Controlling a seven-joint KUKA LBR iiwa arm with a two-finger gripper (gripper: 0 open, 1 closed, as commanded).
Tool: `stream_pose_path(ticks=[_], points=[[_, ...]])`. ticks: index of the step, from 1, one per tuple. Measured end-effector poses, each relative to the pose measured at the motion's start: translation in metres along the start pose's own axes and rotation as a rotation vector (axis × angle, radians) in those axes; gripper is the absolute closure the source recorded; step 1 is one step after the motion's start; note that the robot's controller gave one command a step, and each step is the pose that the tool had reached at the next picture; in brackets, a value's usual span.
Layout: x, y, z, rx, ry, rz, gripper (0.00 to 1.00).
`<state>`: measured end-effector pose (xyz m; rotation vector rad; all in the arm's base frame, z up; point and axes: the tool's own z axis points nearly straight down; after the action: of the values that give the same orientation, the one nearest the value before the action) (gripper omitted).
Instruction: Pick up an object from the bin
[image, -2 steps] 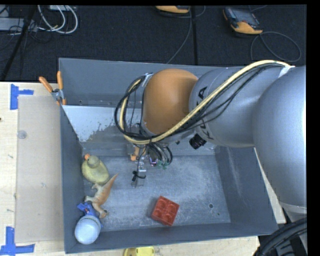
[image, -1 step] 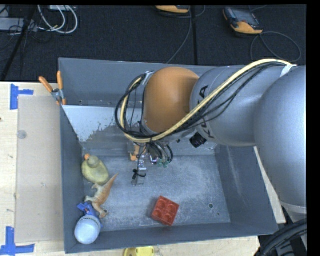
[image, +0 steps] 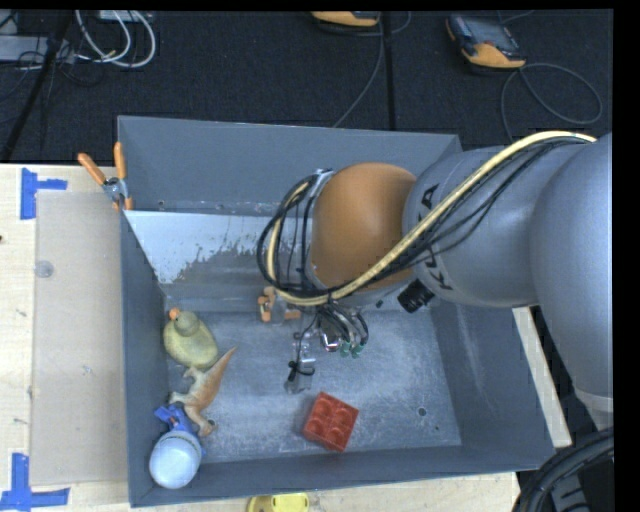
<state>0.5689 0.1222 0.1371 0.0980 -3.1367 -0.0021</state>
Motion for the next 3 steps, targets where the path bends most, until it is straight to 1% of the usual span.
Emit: stream_pose_path(ticks=[1, 2, 3], points=[[-0.014, -0.038, 0.048, 0.001, -0.003, -0.162, 0.0], [0.026, -0.046, 0.057, 0.001, 0.0, -0.282, 0.0], [0.04, -0.046, 0.056, 0.0, 0.0, -0.321, 0.0]])
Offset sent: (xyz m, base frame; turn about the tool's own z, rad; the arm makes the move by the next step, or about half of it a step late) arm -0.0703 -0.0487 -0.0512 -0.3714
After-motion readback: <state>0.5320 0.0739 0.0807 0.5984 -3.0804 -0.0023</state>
